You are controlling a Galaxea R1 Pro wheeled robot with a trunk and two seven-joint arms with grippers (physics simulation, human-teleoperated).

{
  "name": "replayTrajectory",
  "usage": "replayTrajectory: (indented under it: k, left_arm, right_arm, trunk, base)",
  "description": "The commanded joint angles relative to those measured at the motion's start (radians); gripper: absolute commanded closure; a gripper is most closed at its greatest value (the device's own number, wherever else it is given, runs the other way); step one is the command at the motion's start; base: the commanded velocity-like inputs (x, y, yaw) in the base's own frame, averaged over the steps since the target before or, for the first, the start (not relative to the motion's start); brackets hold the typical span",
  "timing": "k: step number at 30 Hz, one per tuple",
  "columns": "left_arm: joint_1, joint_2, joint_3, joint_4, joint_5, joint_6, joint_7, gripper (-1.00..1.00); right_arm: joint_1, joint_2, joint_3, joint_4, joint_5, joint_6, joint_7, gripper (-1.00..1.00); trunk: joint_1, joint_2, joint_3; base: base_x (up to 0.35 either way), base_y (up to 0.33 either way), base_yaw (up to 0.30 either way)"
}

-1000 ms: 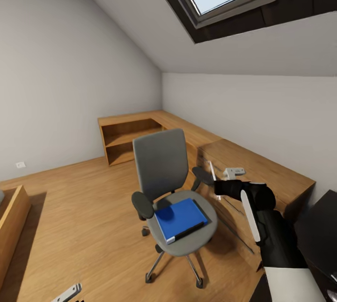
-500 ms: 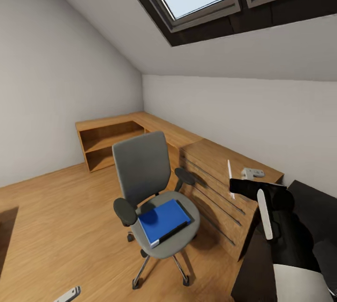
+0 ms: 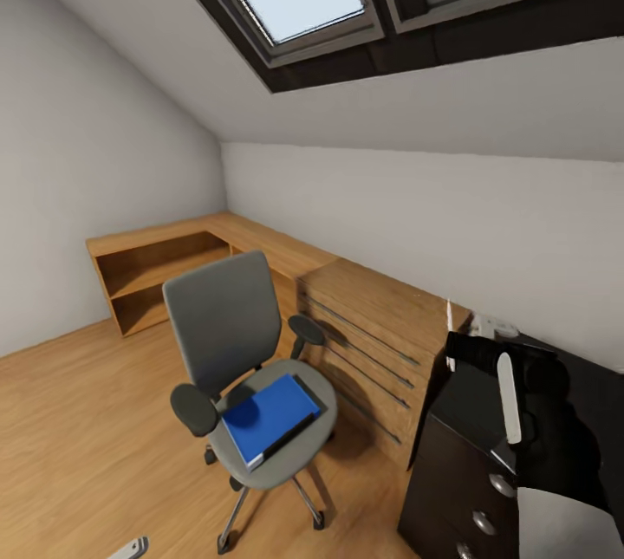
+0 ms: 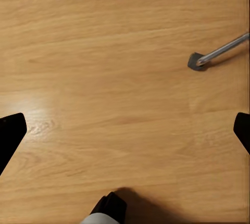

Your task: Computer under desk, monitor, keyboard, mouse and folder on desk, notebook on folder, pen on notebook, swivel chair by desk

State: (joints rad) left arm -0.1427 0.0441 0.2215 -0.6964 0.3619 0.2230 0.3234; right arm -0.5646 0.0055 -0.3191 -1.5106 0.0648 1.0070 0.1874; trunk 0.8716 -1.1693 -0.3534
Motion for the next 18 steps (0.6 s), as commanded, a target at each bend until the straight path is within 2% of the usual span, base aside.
replayTrajectory:
  k: [1,7,16,18]
  left_arm:
    - [0.0,0.0,-0.001,-0.002,0.009,0.004,0.005,-1.0]
    - [0.0,-0.001,-0.001,-0.002,0.009,0.004,0.005,-1.0]
    - [0.0,-0.001,-0.001,-0.002,0.009,0.004,0.005,-1.0]
    - [0.0,-0.001,-0.001,-0.002,0.009,0.004,0.005,-1.0]
  right_arm:
    - [-0.001,0.001,-0.008,0.0,0.004,0.004,0.004,1.0]
    - [-0.001,0.001,-0.032,0.004,0.004,0.002,-0.061,1.0]
    - [-0.001,0.001,-0.035,0.039,0.023,-0.001,-0.074,1.0]
    - [-0.001,0.001,-0.034,0.062,0.024,-0.001,-0.073,1.0]
  trunk:
    - [-0.004,0.006,0.002]
    - [-0.027,0.048,0.023]
    - [-0.061,0.111,0.053]
    - [-0.061,0.111,0.053]
  base:
    - [0.0,0.0,-0.288]
    - [0.0,0.0,-0.288]
    - [0.0,0.0,-0.288]
    - [0.0,0.0,-0.215]
